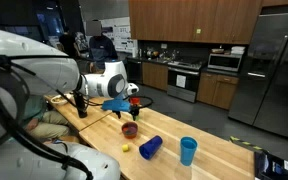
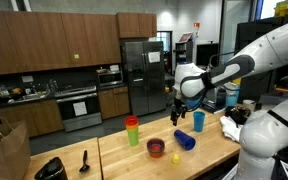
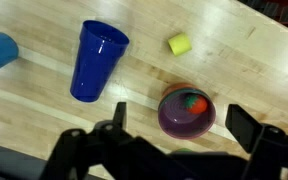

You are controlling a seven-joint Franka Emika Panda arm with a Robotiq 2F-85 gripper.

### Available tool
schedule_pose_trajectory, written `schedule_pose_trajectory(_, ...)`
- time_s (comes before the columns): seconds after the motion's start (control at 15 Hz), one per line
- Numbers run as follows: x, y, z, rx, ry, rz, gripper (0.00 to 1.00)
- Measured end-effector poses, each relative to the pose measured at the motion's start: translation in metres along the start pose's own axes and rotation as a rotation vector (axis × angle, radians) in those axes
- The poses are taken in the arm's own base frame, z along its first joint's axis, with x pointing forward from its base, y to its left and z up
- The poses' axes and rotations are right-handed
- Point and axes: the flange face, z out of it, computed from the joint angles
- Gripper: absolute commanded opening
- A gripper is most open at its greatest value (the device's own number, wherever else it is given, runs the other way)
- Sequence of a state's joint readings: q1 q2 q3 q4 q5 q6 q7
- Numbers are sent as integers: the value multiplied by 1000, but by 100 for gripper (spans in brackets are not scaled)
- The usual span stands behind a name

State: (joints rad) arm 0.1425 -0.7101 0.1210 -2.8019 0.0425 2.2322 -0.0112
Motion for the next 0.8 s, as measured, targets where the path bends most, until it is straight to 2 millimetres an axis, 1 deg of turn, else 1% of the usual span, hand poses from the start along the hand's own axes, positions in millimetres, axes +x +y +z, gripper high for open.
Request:
schedule_pose_trajectory(0.27,1,1,-1,1,4,7,100)
schedule_pose_trajectory(0.6,15,5,-16,0,119,156,100)
schedule_pose_trajectory(0.8,22,0,-23,5,195,242,100)
